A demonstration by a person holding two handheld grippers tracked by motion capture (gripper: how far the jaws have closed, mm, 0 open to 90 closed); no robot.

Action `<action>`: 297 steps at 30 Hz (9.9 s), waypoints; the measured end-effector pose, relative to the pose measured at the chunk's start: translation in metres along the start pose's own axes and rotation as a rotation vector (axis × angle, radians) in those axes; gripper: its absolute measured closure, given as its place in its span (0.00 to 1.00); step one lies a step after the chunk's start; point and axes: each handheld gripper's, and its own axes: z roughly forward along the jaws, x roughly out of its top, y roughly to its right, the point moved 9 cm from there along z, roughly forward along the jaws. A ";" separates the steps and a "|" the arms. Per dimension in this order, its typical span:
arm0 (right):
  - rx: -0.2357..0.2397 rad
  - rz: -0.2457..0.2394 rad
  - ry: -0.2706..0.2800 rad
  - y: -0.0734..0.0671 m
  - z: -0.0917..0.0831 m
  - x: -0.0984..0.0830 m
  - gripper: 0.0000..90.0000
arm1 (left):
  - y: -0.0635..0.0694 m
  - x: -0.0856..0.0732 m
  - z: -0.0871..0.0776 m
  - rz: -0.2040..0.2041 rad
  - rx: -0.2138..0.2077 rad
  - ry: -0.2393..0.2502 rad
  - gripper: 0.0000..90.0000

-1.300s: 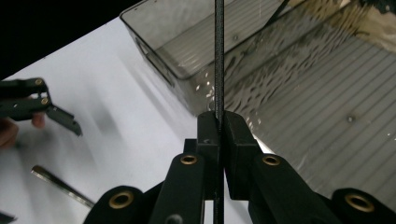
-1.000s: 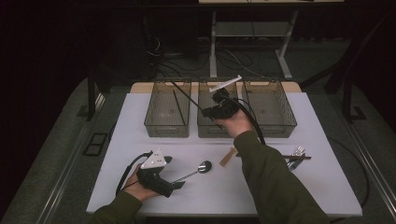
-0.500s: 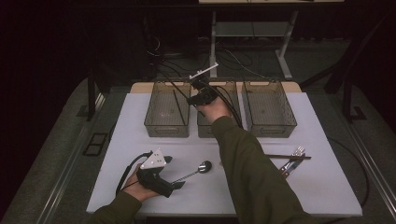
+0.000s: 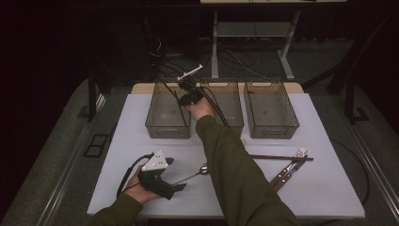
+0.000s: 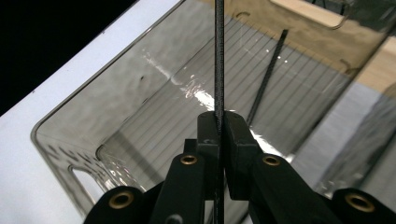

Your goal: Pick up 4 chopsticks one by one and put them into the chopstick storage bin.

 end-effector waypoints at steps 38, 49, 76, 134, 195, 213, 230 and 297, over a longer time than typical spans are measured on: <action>0.095 -0.068 0.127 0.001 -0.050 -0.020 0.42 | 0.002 -0.001 0.000 -0.001 -0.007 -0.005 0.01; 0.125 -0.117 0.168 0.009 -0.086 -0.046 0.35 | 0.001 -0.001 -0.001 -0.014 -0.008 -0.001 0.00; 0.148 -0.192 0.120 0.046 -0.159 -0.147 0.38 | -0.001 -0.002 0.000 -0.023 -0.002 -0.009 0.00; -0.180 0.039 -0.121 0.204 -0.198 -0.314 0.99 | -0.003 -0.001 -0.002 0.001 -0.002 -0.024 0.00; -0.063 0.007 -0.151 0.163 -0.219 -0.349 0.99 | -0.002 -0.002 0.000 0.001 -0.009 -0.033 0.00; -0.095 0.024 -0.090 0.166 -0.233 -0.345 0.93 | -0.001 -0.002 0.000 0.002 -0.010 -0.033 0.00; -0.046 -0.003 -0.003 0.150 -0.220 -0.309 0.70 | -0.001 -0.002 0.000 -0.004 -0.008 -0.030 0.00; -0.067 -0.090 -0.103 0.160 -0.184 -0.314 0.93 | -0.001 -0.001 0.000 -0.003 -0.012 -0.027 0.00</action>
